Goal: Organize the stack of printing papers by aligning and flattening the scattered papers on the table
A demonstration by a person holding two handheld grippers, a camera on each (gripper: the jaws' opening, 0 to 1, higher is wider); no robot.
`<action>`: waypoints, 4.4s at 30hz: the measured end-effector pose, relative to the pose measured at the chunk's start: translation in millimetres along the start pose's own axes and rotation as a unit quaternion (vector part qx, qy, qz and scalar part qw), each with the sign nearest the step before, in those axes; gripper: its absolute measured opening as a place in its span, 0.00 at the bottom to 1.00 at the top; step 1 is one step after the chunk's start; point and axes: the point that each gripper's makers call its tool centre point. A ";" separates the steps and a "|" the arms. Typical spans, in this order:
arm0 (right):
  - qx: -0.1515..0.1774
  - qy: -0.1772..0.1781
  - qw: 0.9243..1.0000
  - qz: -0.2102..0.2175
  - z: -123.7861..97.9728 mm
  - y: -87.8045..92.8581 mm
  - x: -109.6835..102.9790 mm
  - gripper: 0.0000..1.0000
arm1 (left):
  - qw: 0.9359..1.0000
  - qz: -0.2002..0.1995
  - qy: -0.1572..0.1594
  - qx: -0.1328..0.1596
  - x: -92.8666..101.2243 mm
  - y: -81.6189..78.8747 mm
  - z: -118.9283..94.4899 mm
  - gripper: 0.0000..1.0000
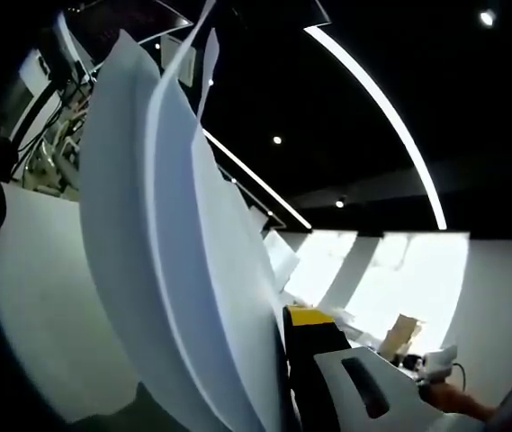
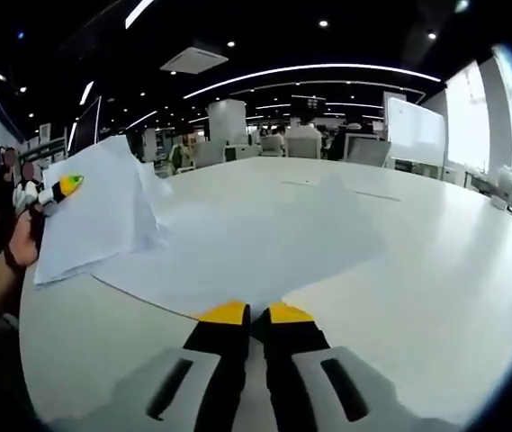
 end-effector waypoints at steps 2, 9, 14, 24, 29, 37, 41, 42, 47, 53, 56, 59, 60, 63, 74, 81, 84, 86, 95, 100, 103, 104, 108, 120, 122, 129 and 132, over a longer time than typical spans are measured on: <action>0.000 0.001 1.000 0.001 0.1 -0.1 0.4 0.01 | 1.000 0.000 0.000 0.000 -0.1 0.0 -0.1 0.10; 0.005 0.010 1.000 0.003 -0.8 -1.7 4.2 0.00 | 1.000 0.000 0.000 0.000 -0.3 0.0 -0.4 0.10; 0.009 0.010 1.000 0.008 -1.6 -3.0 5.2 0.00 | 1.000 0.000 0.000 0.000 -0.3 0.1 -0.4 0.10; 0.017 0.015 1.000 0.013 -3.1 -5.4 8.5 0.00 | 1.000 -0.002 0.000 0.001 0.0 0.7 -0.4 0.10; 0.022 0.015 0.999 0.021 -3.9 -7.1 9.9 0.00 | 1.000 -0.003 0.000 0.001 0.2 0.8 -0.5 0.10; 0.028 0.014 0.999 0.026 -4.3 -9.1 9.7 0.00 | 1.000 -0.003 -0.001 0.000 -0.1 0.5 -0.5 0.10; 0.030 0.013 0.999 0.031 -4.6 -10.0 10.4 0.00 | 1.000 -0.002 -0.001 0.000 0.6 0.5 -0.5 0.10; 0.031 0.012 0.999 0.034 -4.6 -10.2 10.5 0.00 | 1.000 -0.002 -0.001 0.000 0.6 0.6 -0.5 0.10; 0.034 0.008 0.998 0.047 -5.1 -12.1 10.9 0.00 | 1.000 -0.002 -0.001 -0.001 0.2 0.6 -0.3 0.10; 0.032 0.014 0.998 0.042 -5.2 -12.0 11.6 0.00 | 1.000 -0.002 -0.001 -0.002 0.0 0.7 -0.3 0.10; 0.033 0.015 0.998 0.041 -5.1 -13.1 12.2 0.00 | 1.000 -0.002 0.000 -0.002 -0.3 0.7 -0.2 0.10; 0.038 0.015 0.998 0.048 -5.9 -15.5 13.4 0.00 | 1.000 -0.002 0.000 -0.002 -0.2 0.9 -0.2 0.10; 0.040 0.016 0.998 0.049 -6.0 -15.9 13.8 0.00 | 1.000 -0.002 0.000 -0.002 -0.3 1.0 -0.1 0.10; 0.042 0.018 0.998 0.049 -6.8 -17.0 15.6 0.00 | 1.000 -0.003 0.000 -0.002 -0.9 1.1 -0.1 0.10; 0.050 0.020 0.997 0.049 -9.4 -22.2 17.7 0.00 | 1.000 -0.004 0.000 -0.001 -0.3 1.2 -0.3 0.10; 0.053 0.022 0.997 0.048 -11.0 -24.5 18.8 0.00 | 1.000 -0.005 0.000 -0.001 -0.1 1.0 -0.2 0.10; 0.055 0.022 0.997 0.046 -12.0 -26.9 18.8 0.00 | 1.000 -0.005 0.000 0.000 0.1 1.0 -0.1 0.10; 0.058 0.022 0.997 0.046 -12.8 -28.6 18.5 0.00 | 1.000 -0.005 0.000 0.000 0.4 1.0 -0.1 0.10; 0.063 0.016 0.997 0.038 -14.9 -35.7 15.1 0.00 | 1.000 -0.005 0.000 0.000 -0.3 0.6 0.1 0.10; 0.070 0.015 0.997 0.037 -15.8 -41.8 14.2 0.00 | 1.000 -0.005 0.000 -0.001 -0.3 0.9 0.1 0.10; 0.075 0.016 0.996 0.034 -16.9 -46.4 14.8 0.00 | 1.000 -0.005 0.000 -0.001 0.2 1.1 0.0 0.10; 0.081 0.018 0.996 0.032 -18.1 -49.7 15.6 0.00 | 1.000 -0.005 0.000 -0.001 0.2 1.2 0.1 0.10; 0.094 0.022 0.995 0.028 -20.9 -56.6 16.6 0.00 | 1.000 -0.004 0.000 -0.002 0.4 1.3 0.0 0.10; 0.106 0.028 0.994 0.012 -25.5 -65.5 16.5 0.00 | 1.000 -0.005 0.000 -0.002 1.5 1.8 -0.5 0.10; 0.108 0.026 0.994 0.011 -25.9 -66.9 15.1 0.00 | 1.000 -0.005 0.000 -0.001 1.5 1.8 -0.6 0.10; 0.118 0.024 0.993 0.001 -30.1 -76.4 12.5 0.00 | 1.000 -0.004 0.000 -0.001 1.1 1.6 -0.5 0.10; 0.124 0.025 0.992 -0.003 -31.9 -80.8 13.2 0.00 | 1.000 -0.004 0.000 -0.001 1.1 1.5 -0.4 0.10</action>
Point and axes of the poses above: the point that each gripper's makers call its tool centre point, and the gripper's own axes: z roughly forward along the fingers, x roughly to its right, y roughly out of its underside, and after that the axes turned 10 degrees about x, right-handed
